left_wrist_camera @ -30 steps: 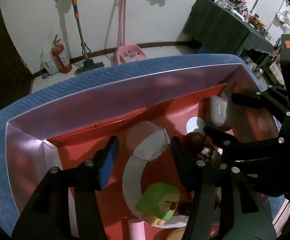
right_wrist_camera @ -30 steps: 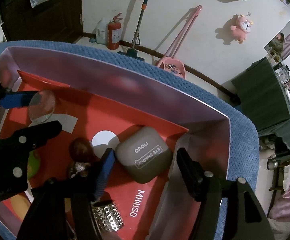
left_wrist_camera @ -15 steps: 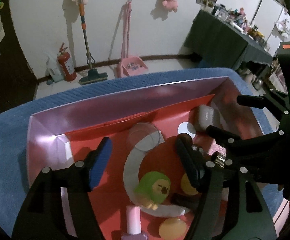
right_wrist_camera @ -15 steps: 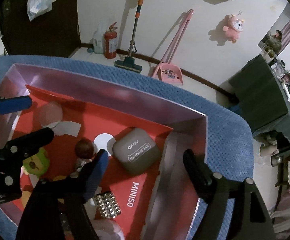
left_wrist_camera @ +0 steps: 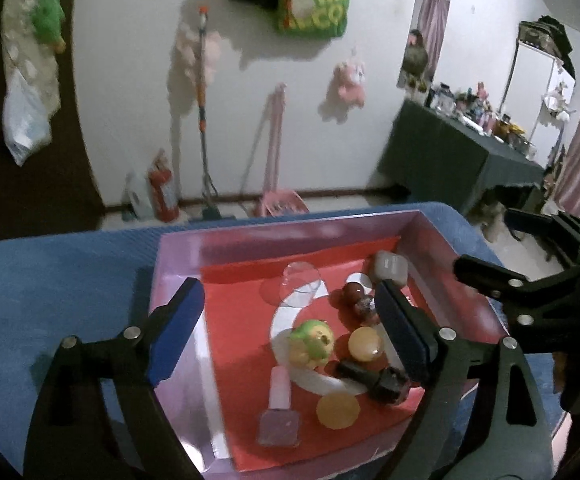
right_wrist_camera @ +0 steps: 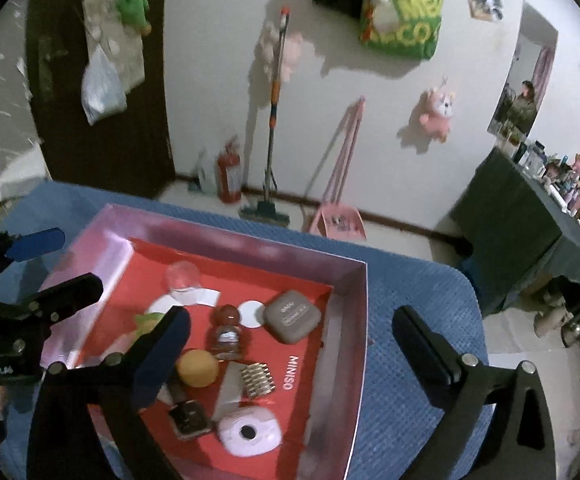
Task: Organize rigid objects
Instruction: 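Withdraw both open tools up from the tray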
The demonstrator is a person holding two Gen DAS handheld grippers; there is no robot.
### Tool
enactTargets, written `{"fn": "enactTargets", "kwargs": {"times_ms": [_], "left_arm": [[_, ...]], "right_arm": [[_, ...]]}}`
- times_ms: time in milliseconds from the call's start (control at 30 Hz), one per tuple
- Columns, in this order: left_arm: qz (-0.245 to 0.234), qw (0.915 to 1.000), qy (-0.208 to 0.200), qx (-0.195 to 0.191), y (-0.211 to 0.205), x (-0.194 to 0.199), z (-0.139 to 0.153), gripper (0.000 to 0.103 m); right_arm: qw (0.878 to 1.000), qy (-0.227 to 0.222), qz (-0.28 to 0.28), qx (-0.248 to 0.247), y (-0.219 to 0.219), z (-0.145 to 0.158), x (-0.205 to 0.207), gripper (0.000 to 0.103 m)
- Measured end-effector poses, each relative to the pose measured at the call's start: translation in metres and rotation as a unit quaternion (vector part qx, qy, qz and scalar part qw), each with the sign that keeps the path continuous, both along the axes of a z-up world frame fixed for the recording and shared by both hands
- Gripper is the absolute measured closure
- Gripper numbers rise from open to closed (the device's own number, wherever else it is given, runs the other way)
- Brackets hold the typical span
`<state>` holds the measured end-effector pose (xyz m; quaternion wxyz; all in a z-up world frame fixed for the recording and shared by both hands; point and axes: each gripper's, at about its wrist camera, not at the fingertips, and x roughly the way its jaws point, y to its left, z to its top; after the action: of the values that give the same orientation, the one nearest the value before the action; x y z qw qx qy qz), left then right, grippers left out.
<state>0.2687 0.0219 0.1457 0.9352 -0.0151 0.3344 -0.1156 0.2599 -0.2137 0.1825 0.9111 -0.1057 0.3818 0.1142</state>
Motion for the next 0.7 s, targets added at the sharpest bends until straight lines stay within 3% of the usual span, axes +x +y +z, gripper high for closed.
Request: {"fn": "enactTargets", "kwargs": {"times_ms": [167, 300, 500, 700], "left_arm": [[0.022, 0.9981, -0.056, 0.009, 0.004, -0.035, 0.002, 0.006], [0.035, 0.9954, -0.086, 0.023, 0.000, -0.053, -0.008, 0.006], [0.048, 0.9946, -0.084, 0.039, -0.008, -0.056, -0.041, 0.006], [0.061, 0.9932, -0.092, 0.038, -0.007, -0.055, -0.058, 0.006]], "right_arm": [[0.998, -0.050, 0.009, 0.045, -0.007, 0.004, -0.045, 0.000], [0.995, -0.072, 0.007, 0.071, -0.011, -0.008, -0.071, 0.000], [0.991, -0.117, -0.013, 0.056, -0.007, -0.034, -0.085, 0.000], [0.989, -0.128, -0.021, 0.065, -0.009, -0.061, -0.074, 0.000]]}}
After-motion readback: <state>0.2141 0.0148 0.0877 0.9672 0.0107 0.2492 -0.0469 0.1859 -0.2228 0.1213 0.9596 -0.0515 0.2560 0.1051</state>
